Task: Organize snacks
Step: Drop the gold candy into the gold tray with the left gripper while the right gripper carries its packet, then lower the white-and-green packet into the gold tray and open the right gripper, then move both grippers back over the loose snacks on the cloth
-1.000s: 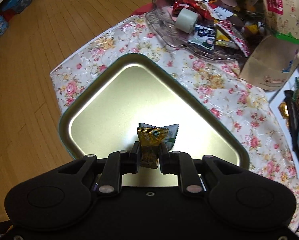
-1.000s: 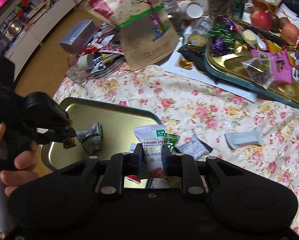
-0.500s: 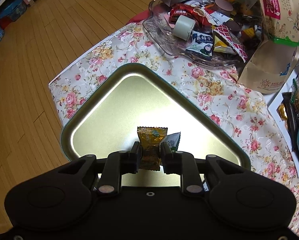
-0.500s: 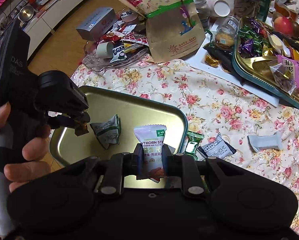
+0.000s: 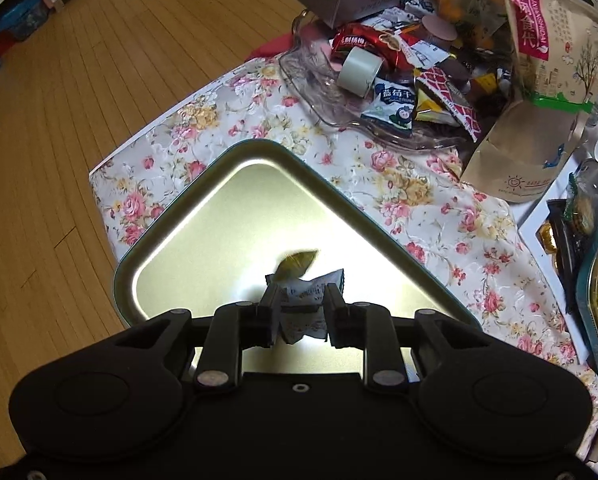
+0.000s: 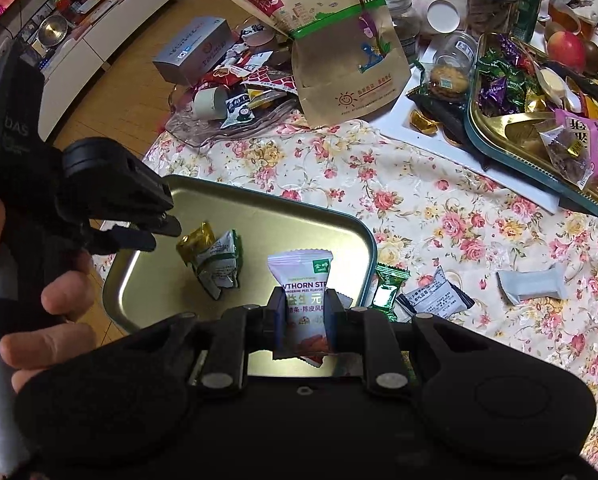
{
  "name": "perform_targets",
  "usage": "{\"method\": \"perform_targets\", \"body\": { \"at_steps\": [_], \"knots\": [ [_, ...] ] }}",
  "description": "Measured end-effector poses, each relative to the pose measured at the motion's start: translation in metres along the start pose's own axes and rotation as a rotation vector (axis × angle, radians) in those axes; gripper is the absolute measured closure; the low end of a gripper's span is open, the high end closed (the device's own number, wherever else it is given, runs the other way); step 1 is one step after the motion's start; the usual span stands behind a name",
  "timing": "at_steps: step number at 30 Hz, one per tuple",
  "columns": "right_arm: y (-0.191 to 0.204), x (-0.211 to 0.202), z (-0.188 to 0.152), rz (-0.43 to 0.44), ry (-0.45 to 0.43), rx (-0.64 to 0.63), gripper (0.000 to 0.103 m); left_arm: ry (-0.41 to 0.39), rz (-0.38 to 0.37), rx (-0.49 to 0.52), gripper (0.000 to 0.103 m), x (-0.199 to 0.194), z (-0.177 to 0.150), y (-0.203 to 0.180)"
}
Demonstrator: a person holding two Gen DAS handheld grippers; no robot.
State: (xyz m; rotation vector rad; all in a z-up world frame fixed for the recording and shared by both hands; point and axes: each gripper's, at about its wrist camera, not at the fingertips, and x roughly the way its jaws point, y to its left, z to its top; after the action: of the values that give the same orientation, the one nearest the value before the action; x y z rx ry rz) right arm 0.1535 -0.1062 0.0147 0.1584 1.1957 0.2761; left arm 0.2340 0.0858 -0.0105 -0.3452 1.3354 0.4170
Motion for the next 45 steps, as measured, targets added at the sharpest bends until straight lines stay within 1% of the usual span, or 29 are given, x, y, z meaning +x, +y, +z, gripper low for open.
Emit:
{"method": "perform_targets", "body": {
  "at_steps": [3,7,13,15,17,18,21,23,31,39,45],
  "knots": [
    [0.000,0.000,0.002,0.004,-0.002,0.002,0.082,-0.008,0.032,0.023,0.069,0.000,-0.002,-0.005],
    [0.001,0.001,0.002,0.008,0.005,0.002,0.082,-0.003,0.023,0.026,0.069,0.000,-0.003,-0.004],
    [0.009,0.003,-0.003,0.015,0.011,-0.032,0.081,0.014,0.032,0.024,0.069,0.004,-0.003,-0.003],
    [0.011,0.003,-0.004,0.018,0.012,-0.044,0.078,0.017,0.036,0.030,0.069,0.004,-0.004,-0.004],
    [0.012,0.003,-0.004,0.029,0.014,-0.042,0.077,0.020,0.038,0.039,0.069,0.005,-0.005,-0.006],
    [0.012,0.002,-0.004,0.036,0.014,-0.037,0.072,0.021,0.039,0.043,0.069,0.005,-0.005,-0.006],
    [0.011,0.000,-0.003,0.054,0.011,-0.040,0.065,0.022,0.041,0.054,0.069,0.005,-0.005,-0.008],
    [0.012,0.000,-0.003,0.045,0.007,-0.046,0.063,0.024,0.047,0.060,0.069,0.006,-0.005,-0.009],
    [0.005,0.004,-0.001,0.020,0.032,-0.018,0.063,0.034,0.055,0.075,0.069,0.008,-0.007,-0.010],
    [0.006,0.005,-0.003,-0.007,0.039,-0.026,0.062,0.046,0.063,0.098,0.069,0.010,-0.008,-0.013],
    [0.009,0.006,-0.004,-0.077,0.025,-0.042,0.062,0.043,0.067,0.112,0.069,0.010,-0.009,-0.015]
  ]
}}
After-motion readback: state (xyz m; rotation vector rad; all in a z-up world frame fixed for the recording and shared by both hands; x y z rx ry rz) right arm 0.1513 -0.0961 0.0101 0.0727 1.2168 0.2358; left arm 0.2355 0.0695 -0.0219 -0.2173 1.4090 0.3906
